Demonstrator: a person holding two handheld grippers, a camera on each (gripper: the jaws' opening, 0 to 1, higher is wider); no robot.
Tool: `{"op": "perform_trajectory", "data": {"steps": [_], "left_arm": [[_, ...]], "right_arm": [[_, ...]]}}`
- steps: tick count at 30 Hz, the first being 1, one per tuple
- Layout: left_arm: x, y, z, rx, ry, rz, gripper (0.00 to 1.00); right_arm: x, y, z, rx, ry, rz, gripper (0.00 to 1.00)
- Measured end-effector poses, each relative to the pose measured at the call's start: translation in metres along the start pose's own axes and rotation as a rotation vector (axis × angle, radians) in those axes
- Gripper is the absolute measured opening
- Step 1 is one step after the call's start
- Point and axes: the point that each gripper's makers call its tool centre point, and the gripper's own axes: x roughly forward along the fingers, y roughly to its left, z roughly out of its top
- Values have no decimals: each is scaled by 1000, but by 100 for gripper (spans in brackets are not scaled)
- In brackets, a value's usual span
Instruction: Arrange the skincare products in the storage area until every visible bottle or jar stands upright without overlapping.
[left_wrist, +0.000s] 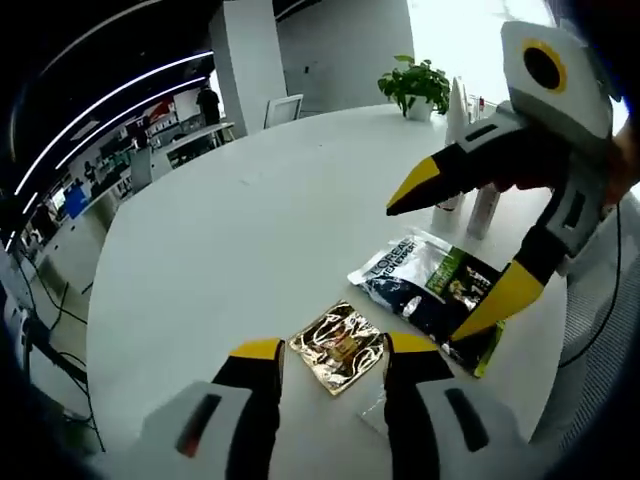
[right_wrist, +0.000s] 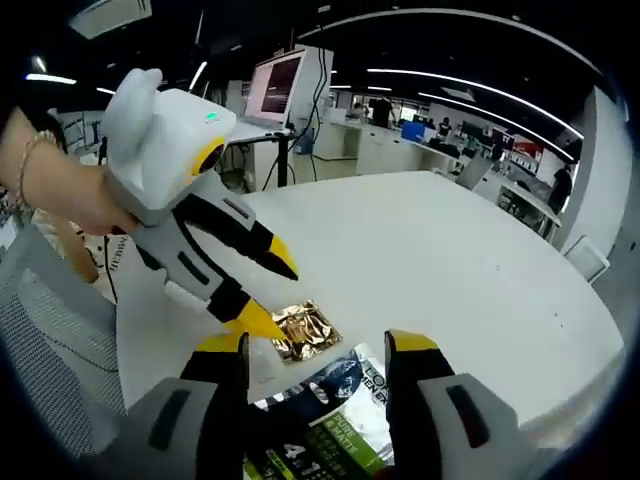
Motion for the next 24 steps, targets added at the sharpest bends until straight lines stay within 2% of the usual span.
{"op": "perform_trajectory", "data": {"steps": [4, 7, 8, 13, 19, 24], "left_arm": [[-15, -6, 6, -33, -26, 4, 46], [-22, -10, 6, -43, -30, 1, 52], [-28, -14, 6, -34, -32, 8, 53], [-41, -22, 1, -54, -48, -1, 61], [-58, -33, -3, -98, -58, -16, 73], [-71, -42, -8, -149, -74, -38, 83]], "right_arm": [[-19, 12, -5, 25, -14, 22, 71], [-31, 16, -7, 30, -25, 27, 75], [-40, 22, -5, 41, -44, 50, 78], [-73, 31, -1, 58, -87, 47, 84], [-106, 26, -12, 86, -100, 10, 90], [-140, 12, -26, 161, -108, -74, 97]]}}
